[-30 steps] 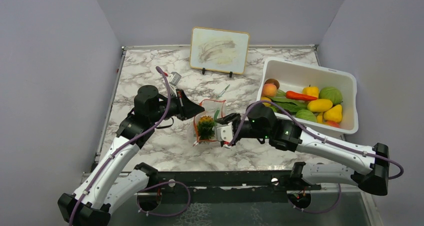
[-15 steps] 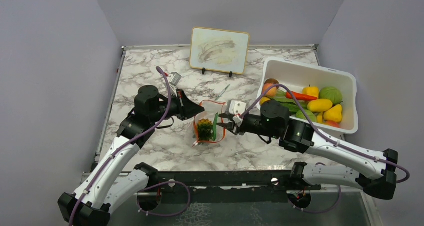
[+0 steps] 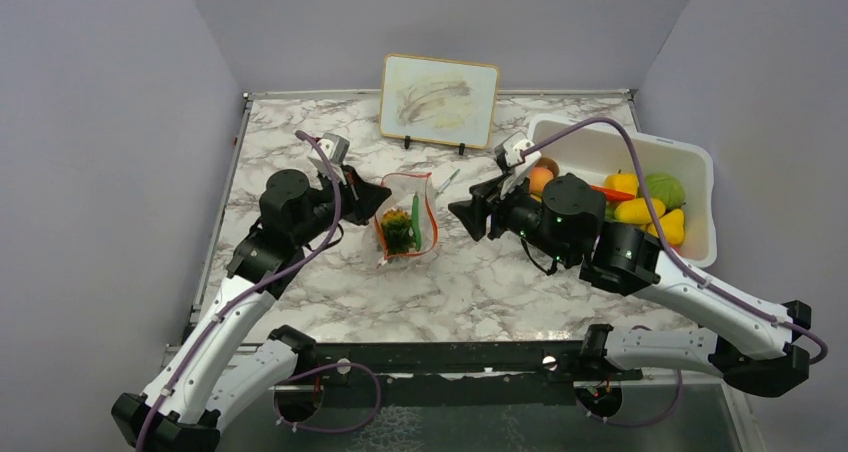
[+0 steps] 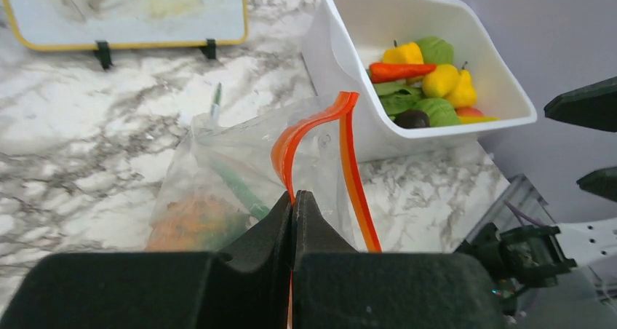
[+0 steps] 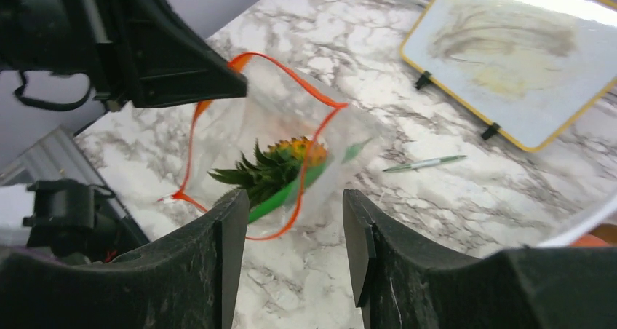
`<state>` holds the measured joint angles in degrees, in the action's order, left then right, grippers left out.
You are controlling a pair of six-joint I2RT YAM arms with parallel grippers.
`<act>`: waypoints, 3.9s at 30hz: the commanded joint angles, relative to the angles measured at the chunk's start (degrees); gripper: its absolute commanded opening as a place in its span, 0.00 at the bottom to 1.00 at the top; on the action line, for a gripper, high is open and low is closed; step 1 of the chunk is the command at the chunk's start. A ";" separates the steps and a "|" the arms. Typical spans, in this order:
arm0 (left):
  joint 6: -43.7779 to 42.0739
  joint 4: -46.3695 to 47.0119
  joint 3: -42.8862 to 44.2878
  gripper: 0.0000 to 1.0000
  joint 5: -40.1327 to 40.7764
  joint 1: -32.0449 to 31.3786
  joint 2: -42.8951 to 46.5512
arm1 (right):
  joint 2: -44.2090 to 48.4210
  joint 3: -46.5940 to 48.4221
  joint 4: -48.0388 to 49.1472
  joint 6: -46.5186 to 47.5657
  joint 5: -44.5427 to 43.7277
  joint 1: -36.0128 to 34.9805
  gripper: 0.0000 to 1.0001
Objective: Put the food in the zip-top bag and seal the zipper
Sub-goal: Place the fake vegetable in the zipper food storage bag, then pick up the fake fruit from the bin.
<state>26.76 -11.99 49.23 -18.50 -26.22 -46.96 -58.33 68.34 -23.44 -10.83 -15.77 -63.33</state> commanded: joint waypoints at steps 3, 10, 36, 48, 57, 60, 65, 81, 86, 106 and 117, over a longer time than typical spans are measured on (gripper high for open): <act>-7.86 3.65 2.40 0.00 8.18 0.14 2.34 | -1.89 4.77 -7.22 0.24 -16.31 -0.09 0.55; -7.29 3.36 -3.21 0.00 5.29 0.09 2.77 | -3.13 4.47 -6.20 3.32 -19.48 4.12 0.57; -7.66 5.30 -11.06 0.00 -6.23 0.09 5.05 | -17.68 -4.59 -2.39 -2.61 11.85 49.55 0.52; -7.96 4.69 -10.91 0.00 -6.34 0.11 4.80 | -25.57 -6.23 6.35 1.04 14.74 56.54 0.65; -8.13 4.65 -10.85 0.00 -5.95 0.10 4.70 | -31.63 -3.19 6.45 1.57 17.64 57.89 0.74; -8.07 4.62 -10.74 0.00 -6.24 0.13 4.32 | -33.29 -2.80 6.41 2.14 17.88 58.05 0.74; -8.13 4.51 -10.82 0.00 -6.04 0.11 4.47 | -35.33 -3.26 7.62 2.72 20.03 58.27 0.75; -8.11 4.42 -10.94 0.00 -5.78 0.12 4.31 | -39.35 -3.06 8.85 4.51 20.71 58.23 0.75; -8.13 4.40 -11.00 0.00 -5.70 0.09 4.49 | -38.82 -3.27 8.65 5.00 20.95 58.23 0.69; -7.96 4.43 -11.00 0.00 -5.58 0.12 4.42 | -32.77 -5.40 8.46 4.34 19.96 58.24 0.52; -7.78 4.41 -11.00 0.00 -5.50 0.11 4.06 | -23.62 -6.82 4.02 2.84 18.96 58.15 0.49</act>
<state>19.53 -8.27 38.39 -24.08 -26.22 -42.92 -86.32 62.28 -17.41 -7.25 3.75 -5.50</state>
